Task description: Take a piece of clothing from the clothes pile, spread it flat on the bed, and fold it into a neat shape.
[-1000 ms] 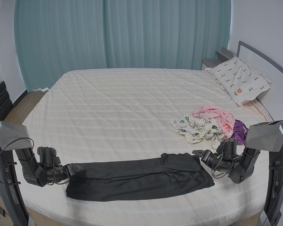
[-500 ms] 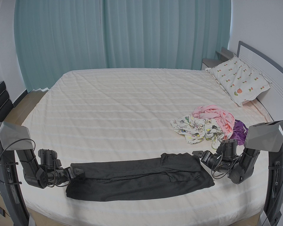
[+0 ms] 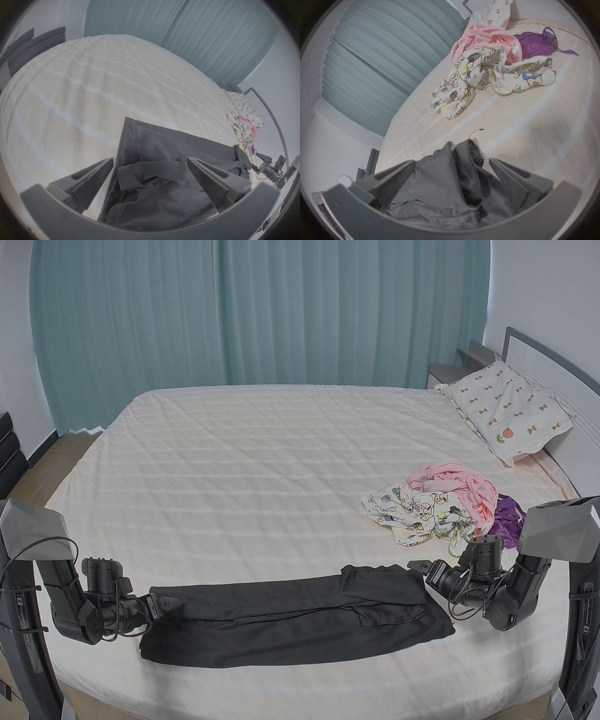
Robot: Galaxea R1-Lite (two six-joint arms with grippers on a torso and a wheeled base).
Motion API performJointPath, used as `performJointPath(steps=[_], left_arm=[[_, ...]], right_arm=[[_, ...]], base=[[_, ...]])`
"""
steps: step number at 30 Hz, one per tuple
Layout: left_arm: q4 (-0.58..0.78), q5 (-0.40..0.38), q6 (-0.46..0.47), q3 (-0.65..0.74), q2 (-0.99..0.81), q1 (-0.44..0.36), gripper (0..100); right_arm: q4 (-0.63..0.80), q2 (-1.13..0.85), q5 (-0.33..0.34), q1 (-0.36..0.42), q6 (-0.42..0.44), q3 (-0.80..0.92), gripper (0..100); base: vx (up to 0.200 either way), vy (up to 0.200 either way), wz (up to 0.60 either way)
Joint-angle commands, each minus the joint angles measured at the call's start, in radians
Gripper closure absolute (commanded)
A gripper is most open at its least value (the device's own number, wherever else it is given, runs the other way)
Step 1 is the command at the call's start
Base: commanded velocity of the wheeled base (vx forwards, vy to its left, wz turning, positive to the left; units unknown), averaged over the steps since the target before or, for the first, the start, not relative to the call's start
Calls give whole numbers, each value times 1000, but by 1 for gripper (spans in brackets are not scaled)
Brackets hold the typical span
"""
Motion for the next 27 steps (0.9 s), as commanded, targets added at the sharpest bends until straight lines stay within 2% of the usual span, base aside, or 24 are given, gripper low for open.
performJointPath(steps=[1,5,17,18,27], left_arm=[[-8,4,20,-5,53,-2,0],[-29,0,50,11,60,-1,0],[-83,-5,49,40,72,-35,0],[-83,-5,49,40,72,-35,100],[-88,-5,47,46,66,-18,100]], right_arm=[[-1,-2,0,-2,0,0,0],[-1,-1,0,-2,2,0,0],[-1,-2,0,-4,2,0,0],[-1,-2,0,-4,2,0,0],[-1,-2,0,-5,2,1,0]], base=[[0,0,0],[0,0,0],[0,0,0],[0,0,0],[0,0,0]])
